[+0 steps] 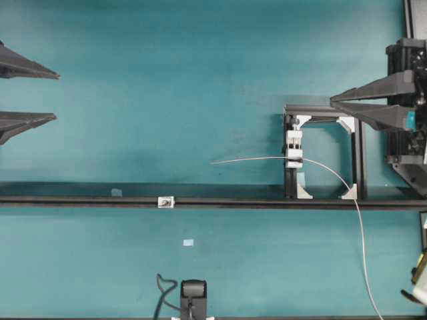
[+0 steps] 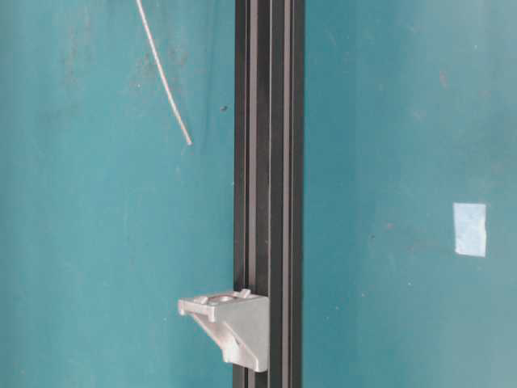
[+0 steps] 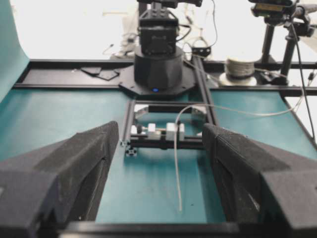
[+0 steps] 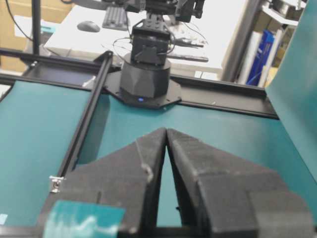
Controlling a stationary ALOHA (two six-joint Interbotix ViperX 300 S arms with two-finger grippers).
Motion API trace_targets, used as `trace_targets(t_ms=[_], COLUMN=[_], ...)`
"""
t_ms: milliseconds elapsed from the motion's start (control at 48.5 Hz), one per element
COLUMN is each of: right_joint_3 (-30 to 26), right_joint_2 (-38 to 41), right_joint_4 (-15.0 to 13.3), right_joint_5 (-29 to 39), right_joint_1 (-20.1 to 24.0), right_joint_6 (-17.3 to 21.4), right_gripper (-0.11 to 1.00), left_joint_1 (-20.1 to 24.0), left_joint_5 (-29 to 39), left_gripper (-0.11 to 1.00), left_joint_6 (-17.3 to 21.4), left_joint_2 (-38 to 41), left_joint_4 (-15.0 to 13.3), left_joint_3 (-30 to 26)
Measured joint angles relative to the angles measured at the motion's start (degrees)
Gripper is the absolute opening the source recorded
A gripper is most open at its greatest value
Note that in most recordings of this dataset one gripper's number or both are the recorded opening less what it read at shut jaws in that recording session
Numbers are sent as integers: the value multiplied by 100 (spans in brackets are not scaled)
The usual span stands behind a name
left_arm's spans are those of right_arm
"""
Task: Insert the wire into the hole on the left side and pull it with the left arm.
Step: 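Move the right gripper down toward the white wire near the fixture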
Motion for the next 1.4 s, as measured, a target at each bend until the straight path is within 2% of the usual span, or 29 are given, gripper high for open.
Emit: trace_targets(t_ms=[41, 144, 206, 309, 371, 474, 495, 577, 618, 762, 1030, 1401], right_joint_3=[9, 53, 53, 53, 53, 53, 62, 62, 79, 105, 105, -185], right_joint_2=[0, 0, 0, 44, 114, 281, 316, 448, 510, 747, 1292, 2224], right_joint_4=[9, 9, 0, 0, 0, 9, 9, 9, 9, 97, 202, 211], right_joint_5=[0, 0, 0, 0, -9, -70, -88, -193, -246, -343, -387, -97], right_joint_1=[0, -18, -18, -18, -18, -26, -26, -26, -26, -26, -26, -26], right_joint_6=[0, 18, 18, 18, 18, 18, 9, 18, 18, 97, 483, 826], right_gripper=[23, 4, 0, 1, 8, 33, 39, 64, 70, 70, 70, 70], left_joint_1=[-9, -53, -53, -62, -53, -62, -62, -62, -62, -62, -53, -62], left_joint_5=[-18, -114, -132, -141, -141, -141, -141, -141, -149, -229, -378, -519], left_gripper=[22, 2, -2, 12, 25, 54, 58, 58, 58, 64, 80, 81], left_joint_6=[-18, -44, -26, 0, -9, -18, -9, -18, -35, -35, -53, -53], left_joint_2=[0, -44, -44, 0, 53, 193, 220, 343, 396, 606, 1072, 1828], left_joint_4=[-35, -158, -167, -167, -167, -185, -185, -185, -185, -185, -193, -193], left_joint_3=[9, 0, 0, 0, 0, 18, 26, 70, 88, 193, 264, 264])
